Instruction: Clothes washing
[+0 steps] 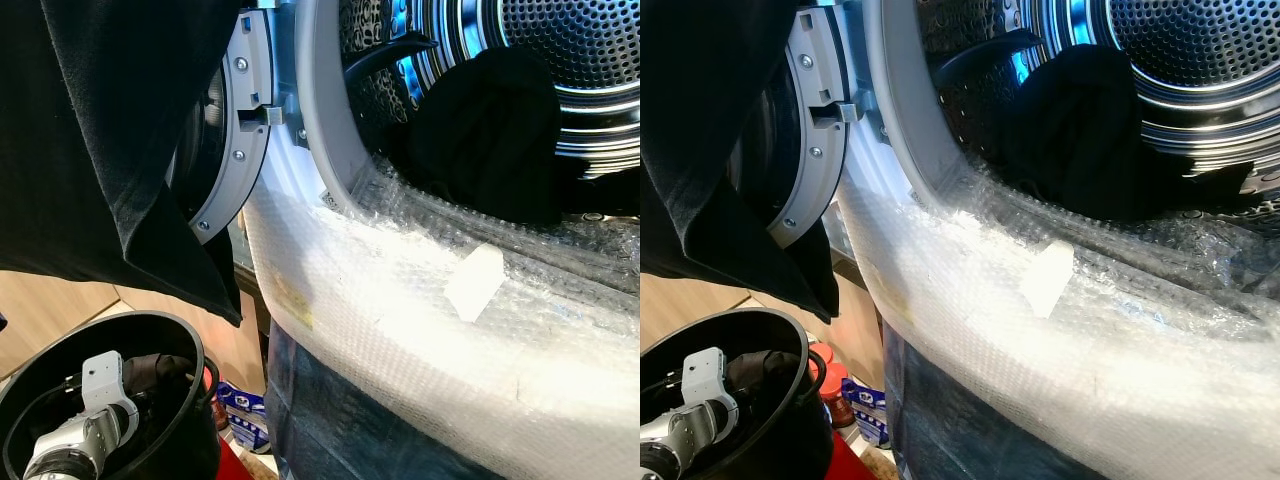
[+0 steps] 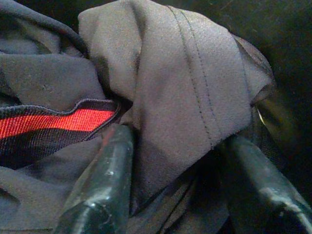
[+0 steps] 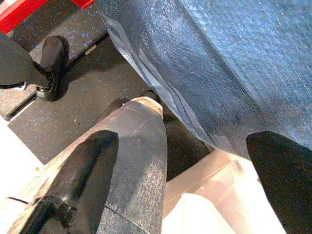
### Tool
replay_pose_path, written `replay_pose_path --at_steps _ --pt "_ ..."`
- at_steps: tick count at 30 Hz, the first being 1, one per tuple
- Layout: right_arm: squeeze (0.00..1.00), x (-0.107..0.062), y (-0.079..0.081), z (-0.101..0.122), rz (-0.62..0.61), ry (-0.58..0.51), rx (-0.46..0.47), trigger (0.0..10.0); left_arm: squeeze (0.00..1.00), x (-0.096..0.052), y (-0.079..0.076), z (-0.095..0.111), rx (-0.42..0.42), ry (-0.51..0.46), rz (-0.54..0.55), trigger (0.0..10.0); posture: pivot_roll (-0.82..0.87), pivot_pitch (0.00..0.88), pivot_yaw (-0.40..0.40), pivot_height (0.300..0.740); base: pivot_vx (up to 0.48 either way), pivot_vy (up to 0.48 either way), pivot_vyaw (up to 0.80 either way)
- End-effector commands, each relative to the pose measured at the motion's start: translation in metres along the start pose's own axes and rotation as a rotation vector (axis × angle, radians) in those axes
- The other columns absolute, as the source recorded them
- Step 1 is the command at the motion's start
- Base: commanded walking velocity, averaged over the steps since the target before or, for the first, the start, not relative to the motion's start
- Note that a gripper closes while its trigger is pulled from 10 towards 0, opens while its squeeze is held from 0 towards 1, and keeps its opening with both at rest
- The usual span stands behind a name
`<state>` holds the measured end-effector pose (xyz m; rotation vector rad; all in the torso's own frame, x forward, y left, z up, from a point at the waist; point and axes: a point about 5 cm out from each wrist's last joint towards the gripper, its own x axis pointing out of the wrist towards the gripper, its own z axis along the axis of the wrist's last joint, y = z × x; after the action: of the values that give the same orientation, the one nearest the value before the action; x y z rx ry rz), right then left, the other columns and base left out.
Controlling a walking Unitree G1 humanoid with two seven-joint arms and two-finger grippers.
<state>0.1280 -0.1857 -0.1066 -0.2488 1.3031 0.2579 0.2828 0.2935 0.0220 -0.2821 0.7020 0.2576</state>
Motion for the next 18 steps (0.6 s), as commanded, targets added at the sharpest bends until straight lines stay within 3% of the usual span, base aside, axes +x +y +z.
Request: replay_pose_path --at_steps 1,18 --pt "0.00 -0.0001 0.0039 -0.0260 0.021 0.111 0.003 10.0 0.00 0.0002 0.0008 -0.0058 -0.016 0.019 -0.003 0.0 -0.01 0.000 -0.026 0.740 0.000 0.000 0.00" --pt "0.00 0.0003 0.0044 -0.0205 0.010 0.111 -0.008 10.0 0.00 -0.0010 0.0043 -0.0104 -0.024 0.010 -0.002 0.0 -0.02 0.000 -0.002 0.740 0.000 0.000 0.00"
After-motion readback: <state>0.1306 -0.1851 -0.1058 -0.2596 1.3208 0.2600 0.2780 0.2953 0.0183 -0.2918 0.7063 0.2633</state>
